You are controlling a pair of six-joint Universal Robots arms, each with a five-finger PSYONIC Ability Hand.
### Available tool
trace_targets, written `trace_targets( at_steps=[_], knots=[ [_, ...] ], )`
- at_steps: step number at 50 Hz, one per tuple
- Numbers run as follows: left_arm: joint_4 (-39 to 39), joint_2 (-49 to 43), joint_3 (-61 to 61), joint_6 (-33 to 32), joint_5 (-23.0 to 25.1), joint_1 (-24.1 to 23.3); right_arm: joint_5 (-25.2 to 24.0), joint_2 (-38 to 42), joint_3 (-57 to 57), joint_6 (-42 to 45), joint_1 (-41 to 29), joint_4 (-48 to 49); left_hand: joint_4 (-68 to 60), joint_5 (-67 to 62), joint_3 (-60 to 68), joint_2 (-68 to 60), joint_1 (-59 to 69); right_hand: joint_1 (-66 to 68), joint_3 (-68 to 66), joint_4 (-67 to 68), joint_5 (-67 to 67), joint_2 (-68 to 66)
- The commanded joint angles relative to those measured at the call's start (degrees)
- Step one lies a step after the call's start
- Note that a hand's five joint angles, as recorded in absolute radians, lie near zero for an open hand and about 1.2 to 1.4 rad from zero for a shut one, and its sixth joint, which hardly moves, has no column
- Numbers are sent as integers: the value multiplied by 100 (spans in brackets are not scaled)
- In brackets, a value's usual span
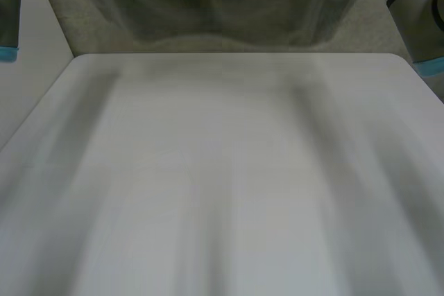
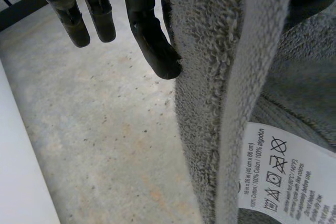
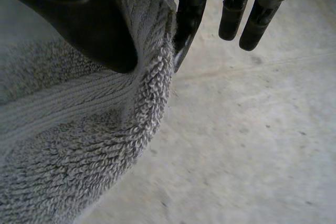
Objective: Fold the towel.
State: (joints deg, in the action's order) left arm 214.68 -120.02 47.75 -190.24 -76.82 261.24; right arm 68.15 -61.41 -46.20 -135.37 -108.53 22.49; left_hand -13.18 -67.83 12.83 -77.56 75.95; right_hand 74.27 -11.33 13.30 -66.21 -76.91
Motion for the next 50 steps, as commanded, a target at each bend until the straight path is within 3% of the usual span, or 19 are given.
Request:
trace_targets(
  at_steps=[1,8,15,19,25,27,33,42,50],
  knots=[
    [-14,5,1050,92,852,94,-838,-108,-777,-323,218,-122,318,-217,-283,-244,405,573,133,-330,-379,-309],
    [4,-179,2245,40,1327,321,-2014,-38,-2128,-323,587,-201,318,-217,-283,-244,405,573,133,-330,-379,-309],
    [-14,-356,3179,-119,1425,568,-2192,181,-2920,-279,912,-516,318,-217,-283,-244,405,573,133,-330,-379,-309],
    [-75,-356,3688,-583,1547,761,-2183,253,-3115,-261,1071,-878,318,-217,-283,-244,405,573,133,-330,-379,-309],
    [-346,-94,4128,-1111,1925,972,-2244,165,-3369,-15,1300,-2214,318,-217,-283,-244,405,573,133,-330,-379,-309],
    [-522,117,4198,-1129,1960,1034,-2236,-211,-3457,273,1343,-2966,318,-217,-283,-244,405,573,133,-330,-379,-309],
    [-1357,925,4488,-1085,2346,1245,-2306,-1160,-3878,336,1396,-4014,318,-217,-283,-244,405,573,133,-330,-379,-309],
    [-2025,2261,5138,-1050,3138,1543,-2596,-2244,-4978,327,1405,-4560,318,-217,-283,-244,405,573,133,-330,-379,-309],
    [-2386,2588,5306,-1068,3262,1956,-2719,-2797,-5707,415,1361,-5026,318,-217,-283,-244,405,573,133,-330,-379,-309]
  ],
)
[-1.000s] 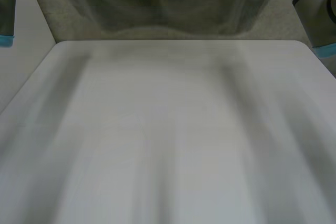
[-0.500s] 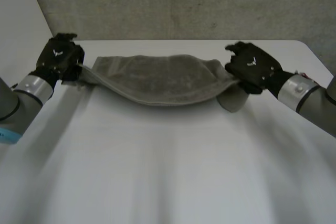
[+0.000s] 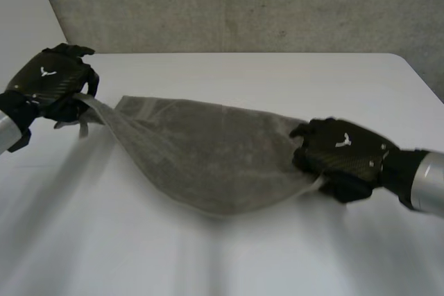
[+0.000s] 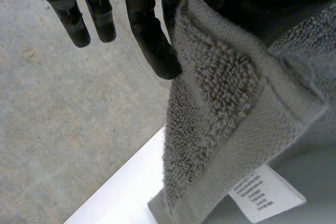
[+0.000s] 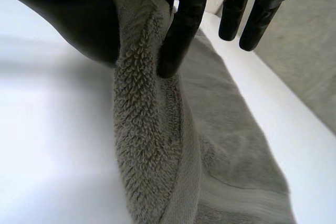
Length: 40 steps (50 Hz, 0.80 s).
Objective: Fold the towel.
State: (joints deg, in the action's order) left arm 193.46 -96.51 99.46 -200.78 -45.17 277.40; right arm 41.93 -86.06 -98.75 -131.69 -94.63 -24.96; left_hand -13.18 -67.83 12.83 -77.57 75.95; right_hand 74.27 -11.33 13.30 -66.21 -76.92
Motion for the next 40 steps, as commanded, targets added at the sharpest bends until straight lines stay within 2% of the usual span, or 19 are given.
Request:
trace_targets(
  at_steps=[1,8,12,14,15,17,23,25,30,32,40],
  knots=[
    [-265,238,135,-14,96,341,-114,-342,-435,47,-21,-298,318,-217,-283,-243,405,573,133,-330,-379,-308],
    [-212,-42,-128,4,9,438,-53,-149,81,39,163,-80,318,-217,-283,-243,405,573,133,-330,-379,-308],
    [-203,-483,-463,-14,-115,297,113,930,846,-40,226,88,318,-217,-283,-243,405,573,133,-330,-379,-308],
    [-203,-990,-953,12,-473,9,253,1150,1022,-75,217,80,318,-217,-283,-243,405,573,133,-330,-379,-308],
    [-203,-993,-955,12,-475,7,254,1152,1024,-76,217,79,318,-217,-283,-243,405,573,133,-330,-379,-308],
    [-203,-1605,-1541,30,-904,-404,569,1555,1313,-137,173,123,318,-217,-283,-243,405,573,133,-330,-379,-308],
    [-177,-2425,-2326,4,-1257,-722,957,2338,1691,-181,32,272,318,-217,-283,-243,405,573,133,-330,-379,-308],
    [-11,-2836,-2799,21,-1318,-775,975,2443,1727,-268,32,395,318,-217,-283,-243,405,573,133,-330,-379,-308],
    [298,-3216,-3144,-5,-1371,-942,993,2585,1780,-786,14,895,318,-217,-283,-243,405,573,133,-330,-379,-308],
    [691,-3575,-3424,-5,-1520,-1126,993,2611,1798,-955,-3,1046,318,-217,-283,-243,405,573,133,-330,-379,-308],
    [1106,-4050,-3776,-23,-1609,-1267,1160,2831,2000,-1579,-197,1837,318,-217,-283,-243,405,573,133,-330,-379,-308]
  ],
)
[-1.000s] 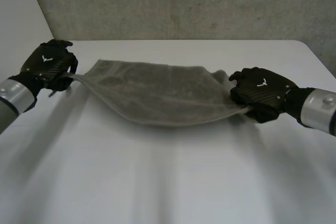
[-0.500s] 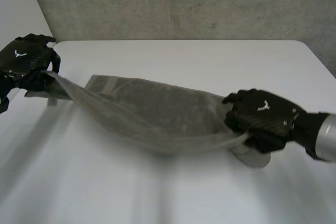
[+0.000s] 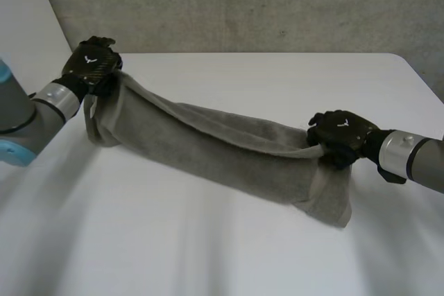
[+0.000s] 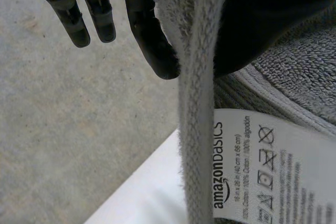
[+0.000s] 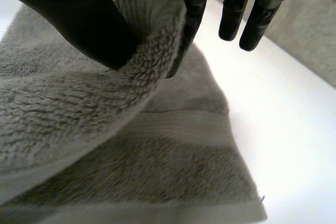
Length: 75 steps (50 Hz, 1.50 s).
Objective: Fold the towel.
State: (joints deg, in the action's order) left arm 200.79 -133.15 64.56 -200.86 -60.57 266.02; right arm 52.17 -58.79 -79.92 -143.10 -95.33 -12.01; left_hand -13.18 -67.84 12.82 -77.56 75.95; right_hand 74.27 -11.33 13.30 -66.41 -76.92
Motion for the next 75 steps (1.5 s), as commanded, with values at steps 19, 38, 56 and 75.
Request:
trace_targets(
  at_steps=[19,38,56,75],
  knots=[
    [689,-993,-646,-49,-78,-209,654,429,134,-974,-276,1245,318,-216,-282,-244,405,573,133,-330,-359,-308],
    [1111,-1266,-708,-58,-315,-384,1339,570,143,-992,-223,1526,318,6207,-282,6180,-6018,-7427,133,-330,6641,7692],
    [1111,-809,-295,-58,-544,-481,1761,174,-410,-1976,-197,2265,318,6762,-282,6735,-6573,-7427,133,-330,6641,7692],
    [1024,97,470,12,-904,-499,1752,595,-192,-1985,-285,2608,318,6762,-282,6735,-6573,-5797,133,-330,6011,6062]
  ],
)
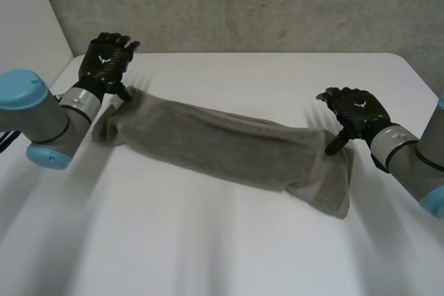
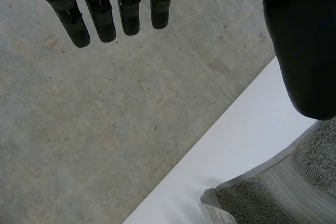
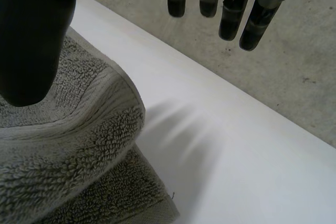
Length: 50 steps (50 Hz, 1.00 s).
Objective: Fold the towel.
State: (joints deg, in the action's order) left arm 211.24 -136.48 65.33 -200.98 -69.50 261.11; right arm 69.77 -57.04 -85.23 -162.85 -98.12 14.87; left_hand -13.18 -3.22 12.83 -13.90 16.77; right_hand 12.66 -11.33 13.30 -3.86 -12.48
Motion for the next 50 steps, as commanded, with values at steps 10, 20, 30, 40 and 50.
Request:
trace_targets(
  at_steps=[10,20,30,40,50],
  knots=[
    [-329,1009,1104,33,-11,-104,19,781,586,69,-5,-90,318,300,-283,368,-656,3907,133,-330,-3787,-3926],
    [-514,1176,1245,33,-20,-113,63,589,560,105,65,-292,318,300,-283,368,-656,6639,133,-330,-6519,-6657],
    [-549,1167,1263,33,-20,-104,142,465,534,209,4,-415,318,300,-283,368,-656,3386,133,-330,-3266,-3404],
    [-760,1229,1333,41,-37,-96,915,519,683,1044,4,-854,318,300,-283,368,-656,-1266,133,-330,386,1248],
    [-1367,1756,1350,780,-318,-131,846,-985,-81,992,65,-872,318,300,-283,368,-656,-1266,133,-330,386,1248]
  ],
)
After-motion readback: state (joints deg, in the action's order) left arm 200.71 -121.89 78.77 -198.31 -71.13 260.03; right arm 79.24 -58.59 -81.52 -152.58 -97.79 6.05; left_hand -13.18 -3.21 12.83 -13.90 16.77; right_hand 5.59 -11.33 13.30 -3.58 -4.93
